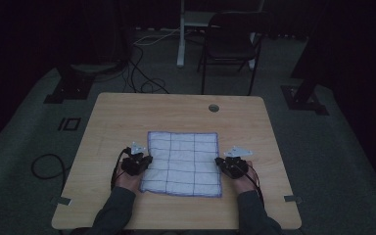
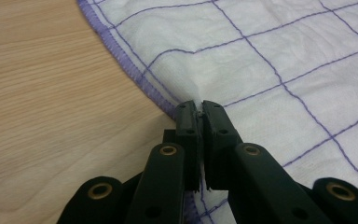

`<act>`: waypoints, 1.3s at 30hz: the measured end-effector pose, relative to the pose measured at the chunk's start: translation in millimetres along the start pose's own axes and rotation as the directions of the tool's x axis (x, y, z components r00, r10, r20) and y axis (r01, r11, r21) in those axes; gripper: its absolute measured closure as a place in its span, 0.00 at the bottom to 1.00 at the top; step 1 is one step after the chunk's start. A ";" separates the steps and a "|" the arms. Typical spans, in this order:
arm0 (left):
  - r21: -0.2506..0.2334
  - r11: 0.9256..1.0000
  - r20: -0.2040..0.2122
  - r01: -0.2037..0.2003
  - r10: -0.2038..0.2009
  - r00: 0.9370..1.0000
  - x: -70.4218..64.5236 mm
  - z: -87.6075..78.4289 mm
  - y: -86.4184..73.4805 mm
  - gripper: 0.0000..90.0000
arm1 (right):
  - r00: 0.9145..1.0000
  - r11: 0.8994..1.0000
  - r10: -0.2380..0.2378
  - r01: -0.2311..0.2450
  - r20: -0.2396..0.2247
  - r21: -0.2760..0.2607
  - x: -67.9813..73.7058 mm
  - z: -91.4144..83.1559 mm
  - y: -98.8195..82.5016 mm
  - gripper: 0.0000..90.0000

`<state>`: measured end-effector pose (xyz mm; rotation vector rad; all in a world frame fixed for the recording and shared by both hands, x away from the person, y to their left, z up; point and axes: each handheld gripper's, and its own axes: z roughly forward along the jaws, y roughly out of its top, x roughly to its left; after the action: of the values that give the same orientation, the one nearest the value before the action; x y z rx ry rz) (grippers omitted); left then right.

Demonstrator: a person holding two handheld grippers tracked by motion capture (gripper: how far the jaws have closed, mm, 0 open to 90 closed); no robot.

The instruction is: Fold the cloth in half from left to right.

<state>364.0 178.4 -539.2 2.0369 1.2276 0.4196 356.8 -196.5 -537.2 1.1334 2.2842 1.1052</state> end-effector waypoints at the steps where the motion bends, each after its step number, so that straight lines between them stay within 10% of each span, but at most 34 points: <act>1: 0.001 1.000 0.000 0.003 -0.003 1.000 1.2 -0.3 -0.1 0.96 | 1.000 1.000 -0.004 0.004 -0.001 -0.001 0.6 1.0 1.3 0.97; 39: -0.100 0.995 0.065 0.016 -0.009 0.998 -8.1 -31.8 29.6 0.97 | 1.000 1.000 -0.005 0.006 -0.022 0.029 1.5 12.7 -1.2 0.86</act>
<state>359.8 175.5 -495.3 1.9414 1.1568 0.3988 363.0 -189.5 -546.1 1.1305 2.3259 1.0919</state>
